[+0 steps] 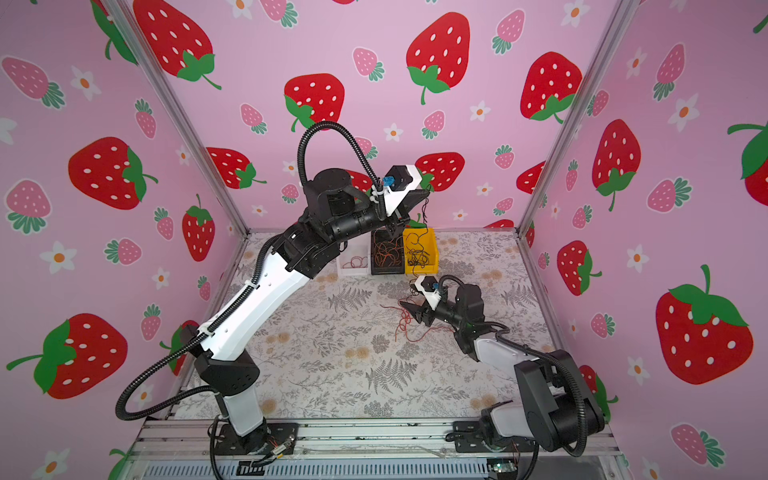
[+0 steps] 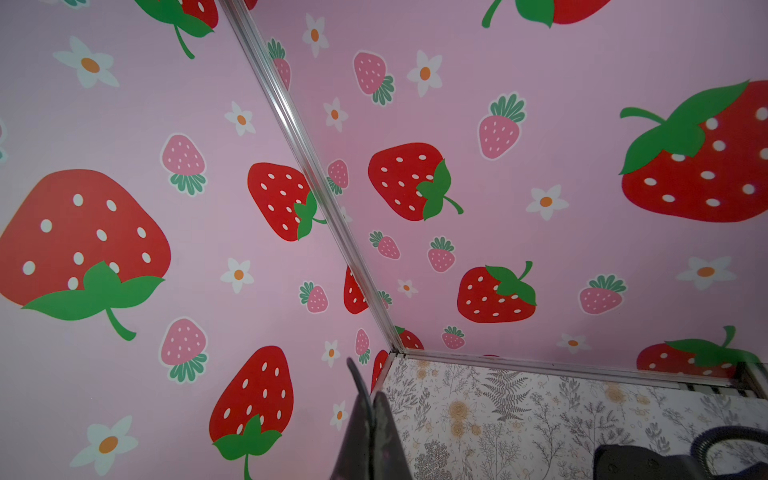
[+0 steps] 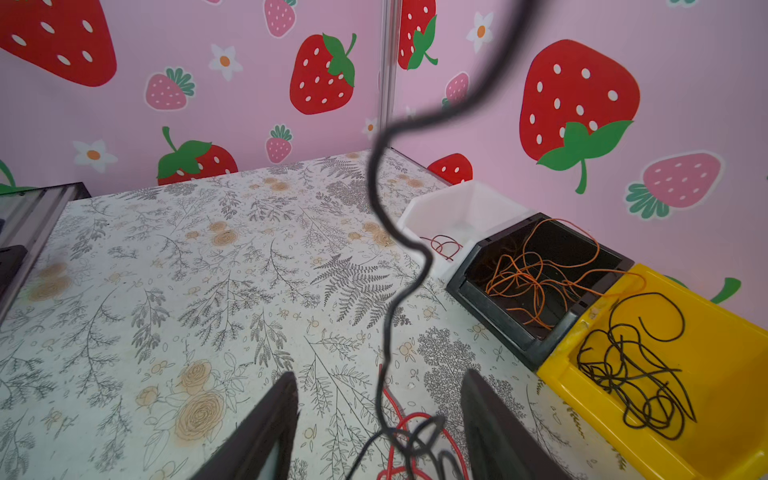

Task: Untangle the cables

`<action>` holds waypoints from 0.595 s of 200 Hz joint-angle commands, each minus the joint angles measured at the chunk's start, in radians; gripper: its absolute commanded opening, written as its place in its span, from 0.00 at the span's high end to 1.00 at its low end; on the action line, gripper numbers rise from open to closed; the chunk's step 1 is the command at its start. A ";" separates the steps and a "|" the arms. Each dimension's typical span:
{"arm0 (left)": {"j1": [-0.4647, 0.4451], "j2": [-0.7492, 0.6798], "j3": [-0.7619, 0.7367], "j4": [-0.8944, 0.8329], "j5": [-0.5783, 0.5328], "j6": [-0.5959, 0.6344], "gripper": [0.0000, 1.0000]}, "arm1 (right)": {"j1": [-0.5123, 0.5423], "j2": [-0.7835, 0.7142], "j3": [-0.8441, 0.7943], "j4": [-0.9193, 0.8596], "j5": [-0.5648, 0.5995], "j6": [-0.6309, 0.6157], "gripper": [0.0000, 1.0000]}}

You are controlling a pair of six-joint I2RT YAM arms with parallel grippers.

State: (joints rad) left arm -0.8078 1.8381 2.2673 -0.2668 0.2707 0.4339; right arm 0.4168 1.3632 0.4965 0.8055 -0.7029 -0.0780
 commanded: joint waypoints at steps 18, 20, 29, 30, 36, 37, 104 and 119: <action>-0.003 -0.043 0.038 0.024 -0.001 0.034 1.00 | 0.002 0.045 0.006 0.127 0.002 0.048 0.39; -0.004 -0.044 0.038 0.026 -0.002 0.034 1.00 | 0.002 0.049 0.007 0.131 0.000 0.052 0.39; -0.004 -0.046 0.038 0.027 -0.004 0.035 1.00 | 0.002 0.071 0.012 0.148 -0.014 0.075 0.40; -0.004 -0.046 0.038 0.028 -0.004 0.035 1.00 | 0.002 0.073 0.012 0.150 -0.015 0.076 0.40; -0.004 -0.046 0.039 0.030 -0.005 0.037 1.00 | 0.002 0.088 0.014 0.161 -0.019 0.088 0.41; -0.004 -0.046 0.039 0.029 -0.005 0.038 1.00 | 0.002 0.089 0.014 0.163 -0.019 0.090 0.41; 0.001 -0.051 0.042 0.020 -0.068 0.063 1.00 | 0.002 0.121 0.002 0.225 -0.007 0.135 0.81; 0.011 -0.058 0.041 0.014 -0.088 0.059 1.00 | -0.002 0.102 -0.017 0.222 0.001 0.128 0.92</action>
State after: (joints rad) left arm -0.8070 1.8069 2.2711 -0.2619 0.2291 0.4675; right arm 0.4168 1.4979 0.4980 0.9813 -0.7036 0.0456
